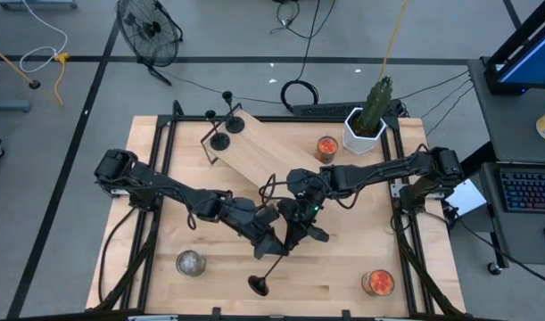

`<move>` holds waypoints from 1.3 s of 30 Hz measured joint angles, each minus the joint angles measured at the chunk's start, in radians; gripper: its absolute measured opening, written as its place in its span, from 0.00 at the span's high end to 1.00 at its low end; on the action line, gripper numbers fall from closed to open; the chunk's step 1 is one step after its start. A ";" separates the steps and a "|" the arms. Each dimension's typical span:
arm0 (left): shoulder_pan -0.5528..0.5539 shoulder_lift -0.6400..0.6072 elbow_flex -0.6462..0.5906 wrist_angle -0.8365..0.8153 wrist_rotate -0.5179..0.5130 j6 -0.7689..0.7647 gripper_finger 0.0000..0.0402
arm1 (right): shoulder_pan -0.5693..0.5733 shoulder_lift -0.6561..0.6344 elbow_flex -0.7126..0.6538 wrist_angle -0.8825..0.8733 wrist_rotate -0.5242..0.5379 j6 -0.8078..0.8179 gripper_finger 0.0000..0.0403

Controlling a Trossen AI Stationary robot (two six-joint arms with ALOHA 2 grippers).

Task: Pick & Place candle stick holders
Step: Put the candle holder on the shelf

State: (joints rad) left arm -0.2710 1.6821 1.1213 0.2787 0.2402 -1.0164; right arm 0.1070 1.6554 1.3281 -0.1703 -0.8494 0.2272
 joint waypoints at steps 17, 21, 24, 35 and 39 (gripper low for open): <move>-0.001 0.000 0.000 0.006 0.003 -0.011 0.93 | -0.001 0.000 -0.001 -0.001 0.006 0.022 0.91; -0.001 0.000 0.000 0.007 0.006 -0.007 0.93 | -0.002 0.000 -0.001 -0.001 0.005 0.021 0.93; 0.000 0.000 0.000 0.004 0.015 -0.007 0.93 | -0.002 0.000 -0.001 0.001 0.007 0.017 0.94; 0.003 -0.003 0.002 -0.054 0.054 -0.017 0.93 | -0.027 0.001 -0.001 -0.006 -0.018 0.022 0.81; -0.004 -0.003 0.002 -0.063 0.062 -0.026 0.93 | -0.034 0.001 -0.001 -0.029 -0.039 0.023 0.75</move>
State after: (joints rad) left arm -0.2749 1.6794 1.1233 0.2155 0.3018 -1.0423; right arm 0.0726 1.6566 1.3273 -0.1992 -0.8880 0.2497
